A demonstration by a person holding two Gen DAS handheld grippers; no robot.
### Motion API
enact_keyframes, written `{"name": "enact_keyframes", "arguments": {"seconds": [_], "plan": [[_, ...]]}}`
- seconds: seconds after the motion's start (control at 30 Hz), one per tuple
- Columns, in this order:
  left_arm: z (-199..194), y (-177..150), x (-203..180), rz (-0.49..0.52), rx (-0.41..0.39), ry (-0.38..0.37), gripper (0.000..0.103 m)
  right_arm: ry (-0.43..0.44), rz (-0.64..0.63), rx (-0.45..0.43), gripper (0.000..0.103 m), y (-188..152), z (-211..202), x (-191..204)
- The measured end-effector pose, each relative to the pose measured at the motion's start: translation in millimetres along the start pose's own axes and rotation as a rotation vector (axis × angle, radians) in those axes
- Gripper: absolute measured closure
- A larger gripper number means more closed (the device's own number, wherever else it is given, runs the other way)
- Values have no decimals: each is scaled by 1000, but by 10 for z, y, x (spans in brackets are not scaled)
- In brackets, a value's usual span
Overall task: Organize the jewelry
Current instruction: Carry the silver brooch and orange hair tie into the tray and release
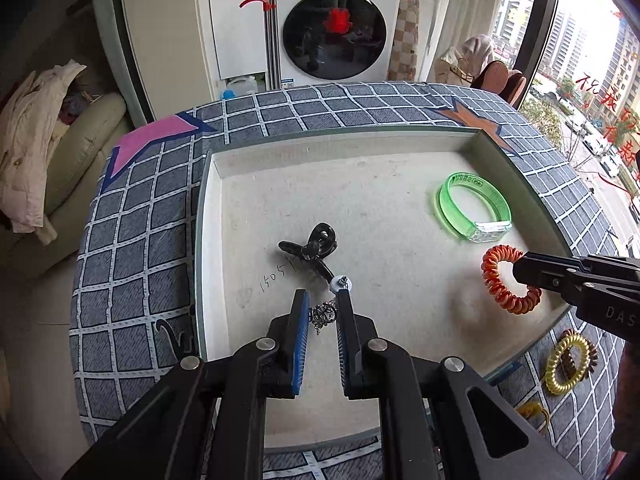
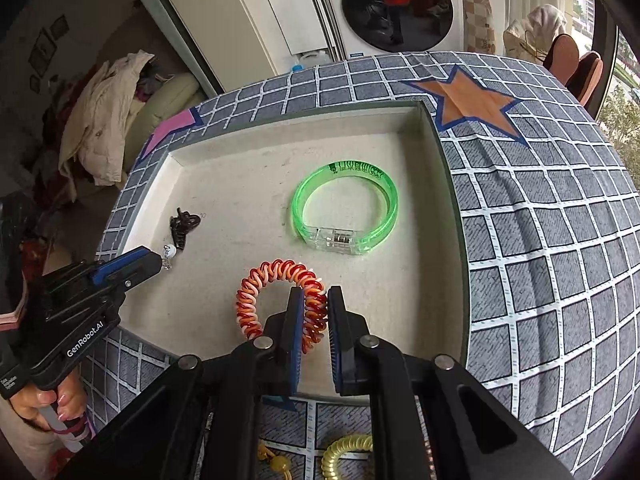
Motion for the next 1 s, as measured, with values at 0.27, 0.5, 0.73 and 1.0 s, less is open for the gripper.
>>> {"name": "enact_keyframes", "arguments": {"seconds": [0.27, 0.5, 0.73, 1.0], "plan": [[187, 26, 32, -3, -35, 85, 70, -78, 2, -46, 90, 113, 214, -121], [240, 77, 48, 13, -91, 137, 69, -114, -17, -81, 90, 196, 316, -121], [197, 64, 81, -20, -107, 141, 69, -115, -51, -92, 75, 172, 296, -70], [-18, 102, 67, -22, -185, 138, 69, -88, -32, -143, 61, 171, 82, -15]]}}
Point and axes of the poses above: each gripper's, at about its wrist camera, not at the fingertips, and z roughly the way its jaws point, x to its left, y to its top, the point moved 6 cm from there along z, roughly the way its jaws point, and after that the axes turned 12 degrees about -x, right-handed, at the moved point
